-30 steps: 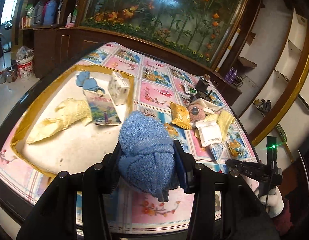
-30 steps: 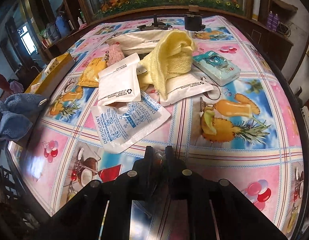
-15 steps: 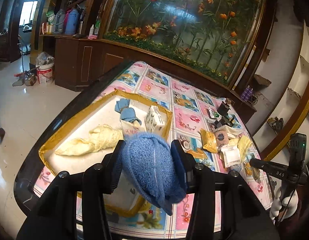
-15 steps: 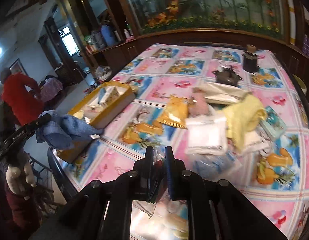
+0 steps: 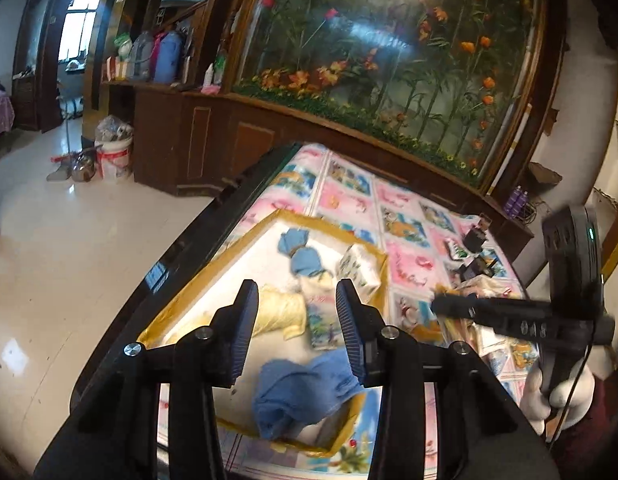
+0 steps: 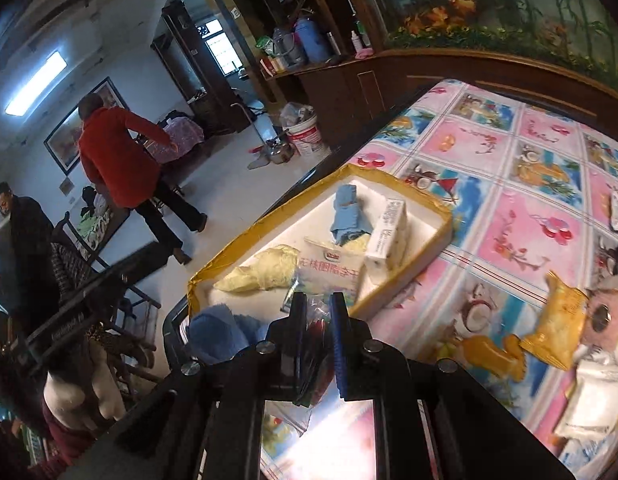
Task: Organize soft objects
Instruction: 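Carry the blue towel and coloured-stick bag into the tray and release both, then move both tools back toward the pile near the yellow snack bag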
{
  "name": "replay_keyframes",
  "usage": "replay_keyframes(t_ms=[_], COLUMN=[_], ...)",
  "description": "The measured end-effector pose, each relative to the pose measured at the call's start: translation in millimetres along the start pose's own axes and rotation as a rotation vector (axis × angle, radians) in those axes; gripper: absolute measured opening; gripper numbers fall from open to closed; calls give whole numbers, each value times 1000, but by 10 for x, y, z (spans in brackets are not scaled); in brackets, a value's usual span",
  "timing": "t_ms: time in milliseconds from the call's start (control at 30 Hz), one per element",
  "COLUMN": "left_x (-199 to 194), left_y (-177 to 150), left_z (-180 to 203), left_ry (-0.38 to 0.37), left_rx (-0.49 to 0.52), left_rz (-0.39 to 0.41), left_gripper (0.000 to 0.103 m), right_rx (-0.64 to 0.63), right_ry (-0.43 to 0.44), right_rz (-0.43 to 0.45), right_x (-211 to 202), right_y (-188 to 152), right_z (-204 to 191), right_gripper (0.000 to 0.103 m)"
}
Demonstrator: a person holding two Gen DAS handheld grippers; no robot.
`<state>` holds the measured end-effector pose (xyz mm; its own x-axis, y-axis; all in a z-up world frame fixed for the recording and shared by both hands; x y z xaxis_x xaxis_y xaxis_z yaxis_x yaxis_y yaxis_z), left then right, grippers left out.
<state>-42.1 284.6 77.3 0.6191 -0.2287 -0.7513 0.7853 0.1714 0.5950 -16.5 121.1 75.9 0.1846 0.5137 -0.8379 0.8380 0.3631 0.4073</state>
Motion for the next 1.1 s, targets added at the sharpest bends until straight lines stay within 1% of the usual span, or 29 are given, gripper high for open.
replay_keyframes(t_ms=[33, 100, 200, 233, 333, 433, 500, 533, 567, 600, 667, 733, 867, 933, 1000, 1100], left_x=[52, 161, 322, 387, 545, 661, 725, 754, 778, 799, 827, 849, 880, 886, 892, 904], left_y=[-35, -102, -202, -235, -325, -386, -422, -445, -464, -486, -529, -549, -563, -594, -644, -750], left_z=[-27, -49, -18, -1, 51, 119, 164, 183, 204, 217, 241, 249, 243, 276, 316, 386], left_ry=[22, 73, 134, 137, 104, 70, 57, 52, 47, 45, 46, 59, 72, 77, 60, 13], left_rx=[-2, 11, 55, 63, 75, 77, 75, 71, 68, 63, 55, 49, 12, 1, -25, -47], left_rz=[-10, -28, -65, -80, -120, -145, -160, -166, -171, -175, -178, -179, -214, -235, -258, -297], left_gripper=[48, 57, 58, 58, 58, 58, 58, 58, 58, 59, 64, 66, 67, 67, 67, 67], right_rx=[7, 13, 15, 23, 49, 75, 90, 93, 102, 117, 148, 163, 149, 155, 177, 211], right_ry=[10, 0, -50, -68, -129, -175, -175, -171, -162, -149, -110, -99, -99, -80, -56, -19], right_rz=[-17, -45, -83, -93, -100, -95, -90, -92, -86, -74, -24, 27, 74, 84, 90, 99], right_x=[117, 338, 654, 734, 901, 971, 999, 1015, 1003, 963, 785, 571, 181, 39, -72, -235], right_y=[99, 261, 428, 463, 584, 707, 785, 821, 848, 869, 849, 788, 490, 328, 188, -4], right_z=[-8, -24, -4, 30, 181, 382, 490, 536, 580, 609, 656, 694, 750, 803, 883, 996], right_gripper=[12, 12, 12, 12, 12, 14, 16, 23, 30, 35, 53, 61, 63, 64, 65, 65])
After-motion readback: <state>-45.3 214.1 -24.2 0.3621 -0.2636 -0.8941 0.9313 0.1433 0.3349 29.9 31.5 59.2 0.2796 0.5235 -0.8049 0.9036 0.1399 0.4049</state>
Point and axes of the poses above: each gripper's, at about its wrist camera, not at the fingertips, and x roughly the way its jaws point, z to its right, y to its top, the point moved 5 cm from there along x, roughly the way its jaws point, and after that the axes turned 15 degrees about -z, right-handed, at the moved point
